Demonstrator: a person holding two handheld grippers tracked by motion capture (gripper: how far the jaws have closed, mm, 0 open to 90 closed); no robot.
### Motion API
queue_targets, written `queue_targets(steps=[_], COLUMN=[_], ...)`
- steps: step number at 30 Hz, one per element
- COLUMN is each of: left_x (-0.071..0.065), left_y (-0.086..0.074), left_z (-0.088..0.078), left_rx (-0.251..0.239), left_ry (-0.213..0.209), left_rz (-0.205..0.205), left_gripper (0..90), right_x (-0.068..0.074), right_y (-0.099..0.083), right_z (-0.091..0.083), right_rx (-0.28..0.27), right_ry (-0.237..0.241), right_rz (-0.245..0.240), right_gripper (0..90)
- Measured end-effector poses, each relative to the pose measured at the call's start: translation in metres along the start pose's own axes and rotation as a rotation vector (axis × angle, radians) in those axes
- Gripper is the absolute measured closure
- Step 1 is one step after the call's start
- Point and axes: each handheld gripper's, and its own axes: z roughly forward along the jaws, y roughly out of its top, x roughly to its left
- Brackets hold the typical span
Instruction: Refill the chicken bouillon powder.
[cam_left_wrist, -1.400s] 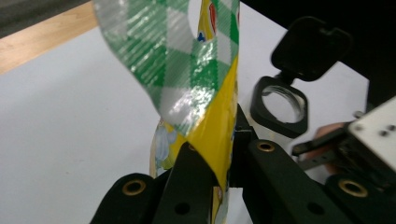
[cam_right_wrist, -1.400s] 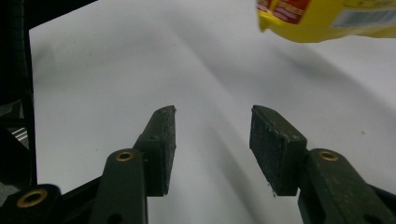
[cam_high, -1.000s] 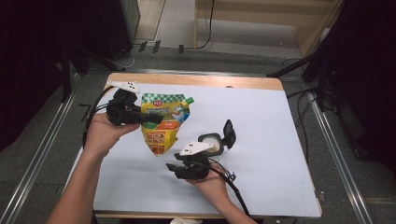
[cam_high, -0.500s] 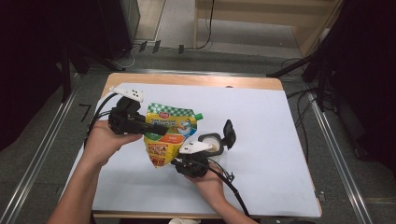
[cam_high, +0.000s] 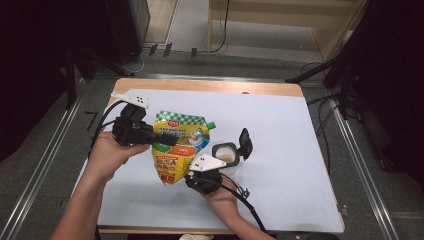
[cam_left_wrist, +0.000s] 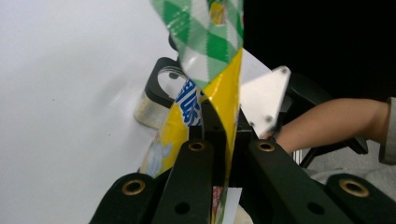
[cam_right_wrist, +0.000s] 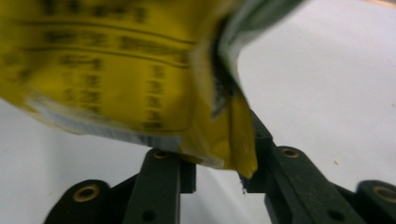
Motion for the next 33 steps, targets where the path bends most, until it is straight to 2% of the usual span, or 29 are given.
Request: queue_targets(steps=[1, 2, 3, 5, 12, 19, 24, 33], left_x=[0.000, 0.000, 0.000, -0.002, -0.009, -0.011, -0.011, -0.014], left_y=[0.000, 0.001, 0.001, 0.001, 0.004, 0.004, 0.004, 0.006], left_z=[0.001, 0.002, 0.004, 0.008, 0.026, 0.038, 0.049, 0.058], left_rx=[-0.002, -0.007, -0.011, -0.012, 0.018, 0.035, 0.055, 0.071], left_ry=[0.007, 0.006, 0.018, 0.037, 0.089, 0.084, 0.085, 0.090], left_rz=[-0.007, -0.010, -0.006, -0.006, 0.036, 0.045, 0.050, 0.057], left_gripper=[90.0, 90.0, 90.0, 90.0, 88.1, 85.8, 83.2, 80.2], right_x=[0.003, 0.003, 0.005, 0.007, 0.018, 0.027, 0.032, 0.034], right_y=[0.000, 0.000, 0.001, 0.002, 0.004, 0.009, 0.014, 0.017], right_z=[-0.001, -0.001, -0.001, -0.001, -0.004, -0.010, -0.014, -0.019], right_rx=[-0.003, -0.003, -0.005, 0.005, 0.006, -0.004, -0.007, 0.000], right_ry=[0.005, 0.005, 0.022, 0.026, 0.047, 0.068, 0.104, 0.141], right_rz=[-0.021, -0.021, -0.021, -0.040, -0.084, -0.117, -0.107, -0.070], right_gripper=[69.8, 69.8, 67.9, 68.0, 66.7, 64.1, 62.8, 61.6])
